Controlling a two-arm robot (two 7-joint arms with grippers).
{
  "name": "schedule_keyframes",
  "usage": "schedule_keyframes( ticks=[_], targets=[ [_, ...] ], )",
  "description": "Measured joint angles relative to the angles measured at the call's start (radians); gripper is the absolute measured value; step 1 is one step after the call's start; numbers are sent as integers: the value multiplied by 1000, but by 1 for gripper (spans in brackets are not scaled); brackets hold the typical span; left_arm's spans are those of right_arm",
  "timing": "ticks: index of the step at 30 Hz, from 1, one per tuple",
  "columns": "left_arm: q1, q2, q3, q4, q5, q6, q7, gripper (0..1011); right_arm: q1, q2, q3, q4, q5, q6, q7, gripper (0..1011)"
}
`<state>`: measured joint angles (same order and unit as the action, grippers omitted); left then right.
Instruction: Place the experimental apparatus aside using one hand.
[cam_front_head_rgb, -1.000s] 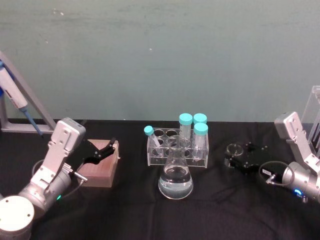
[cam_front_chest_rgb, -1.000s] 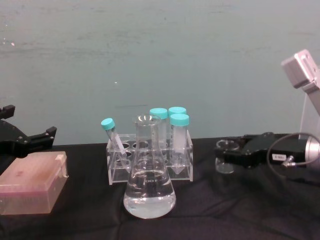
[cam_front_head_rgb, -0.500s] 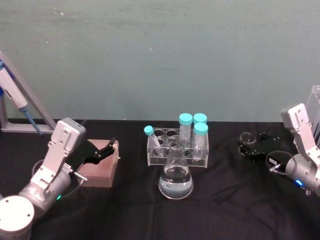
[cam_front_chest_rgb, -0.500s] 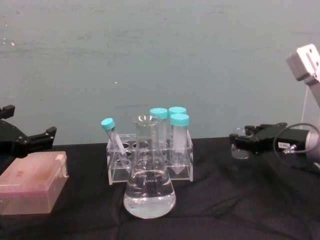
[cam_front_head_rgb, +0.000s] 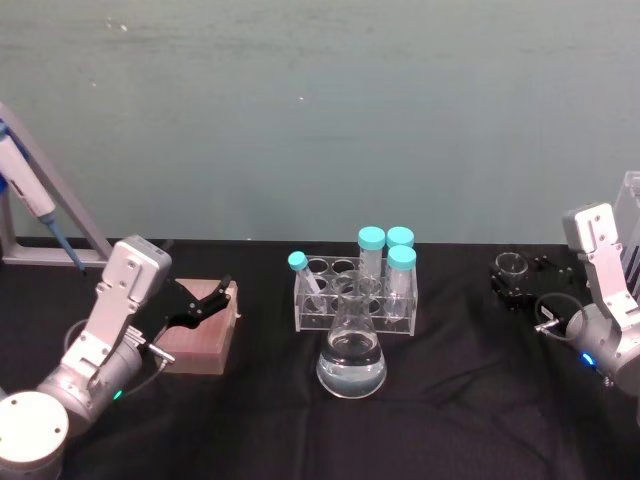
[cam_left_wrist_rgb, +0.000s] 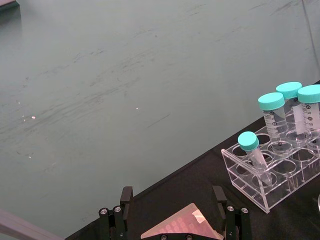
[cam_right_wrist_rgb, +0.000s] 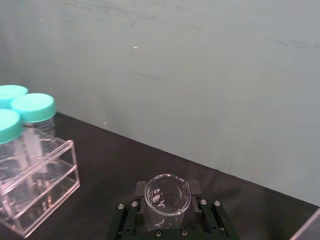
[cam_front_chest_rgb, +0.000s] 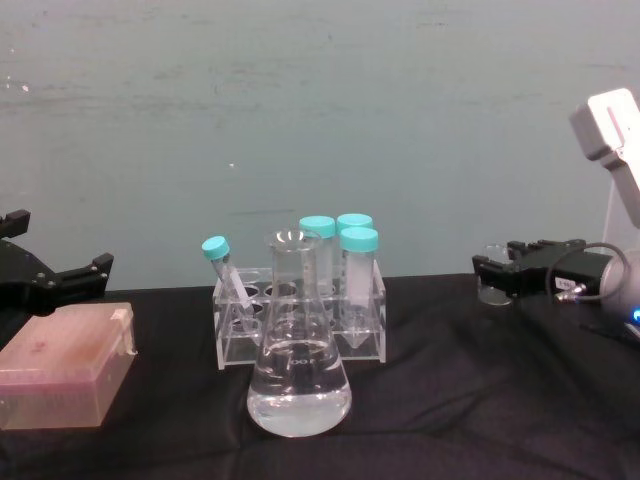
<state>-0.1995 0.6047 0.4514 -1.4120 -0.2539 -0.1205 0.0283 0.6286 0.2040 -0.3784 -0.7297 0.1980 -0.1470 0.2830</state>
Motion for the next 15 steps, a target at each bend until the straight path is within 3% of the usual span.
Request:
schedule_keyframes(
  ticks=[15],
  targets=[
    [0,0,0,0,0,0,0,1000,-19,-39,56,-7,-43,15,-147,508]
  ],
)
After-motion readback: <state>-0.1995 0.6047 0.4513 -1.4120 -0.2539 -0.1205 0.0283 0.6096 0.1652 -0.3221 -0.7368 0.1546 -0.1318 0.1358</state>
